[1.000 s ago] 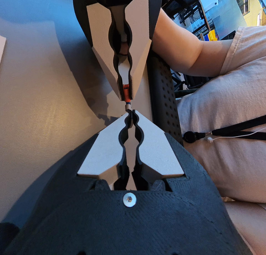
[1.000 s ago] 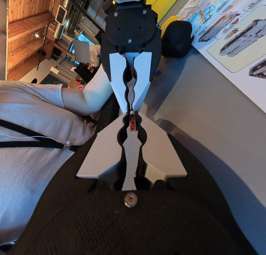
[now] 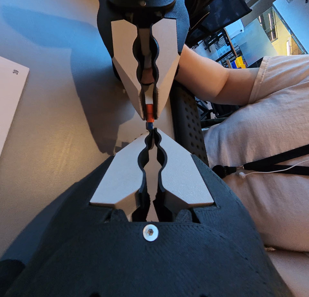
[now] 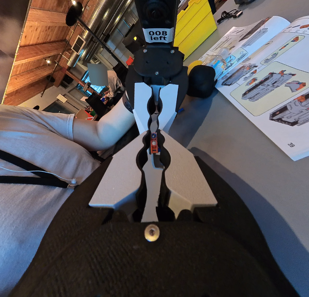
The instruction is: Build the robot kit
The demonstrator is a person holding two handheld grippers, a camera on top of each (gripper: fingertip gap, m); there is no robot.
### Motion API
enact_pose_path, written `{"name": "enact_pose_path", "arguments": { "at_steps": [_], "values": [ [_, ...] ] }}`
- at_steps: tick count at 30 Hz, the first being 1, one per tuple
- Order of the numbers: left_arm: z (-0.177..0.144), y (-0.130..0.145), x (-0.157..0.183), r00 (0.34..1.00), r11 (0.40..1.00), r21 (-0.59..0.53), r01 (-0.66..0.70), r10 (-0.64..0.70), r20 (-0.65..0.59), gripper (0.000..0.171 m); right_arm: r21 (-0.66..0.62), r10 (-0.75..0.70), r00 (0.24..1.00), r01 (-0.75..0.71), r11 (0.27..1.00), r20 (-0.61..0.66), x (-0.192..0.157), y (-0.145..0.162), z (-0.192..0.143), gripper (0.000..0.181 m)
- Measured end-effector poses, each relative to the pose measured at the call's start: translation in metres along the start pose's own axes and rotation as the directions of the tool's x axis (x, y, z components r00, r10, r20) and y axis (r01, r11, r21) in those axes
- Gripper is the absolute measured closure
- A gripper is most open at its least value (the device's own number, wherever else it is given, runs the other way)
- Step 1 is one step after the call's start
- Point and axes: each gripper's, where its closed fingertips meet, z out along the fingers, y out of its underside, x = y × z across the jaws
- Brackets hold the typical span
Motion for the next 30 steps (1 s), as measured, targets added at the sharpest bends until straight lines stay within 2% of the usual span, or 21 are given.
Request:
{"name": "enact_pose_path", "arguments": {
  "at_steps": [30],
  "values": [
    [-0.001, 0.007, -0.006, 1.000, 1.000, -0.025, 0.018, -0.018, 0.017, 0.171, -0.060, 0.025, 1.000, -0.026, 0.998, -0.019, 0.006, 0.012, 0.005, 0.176]
  ]
}}
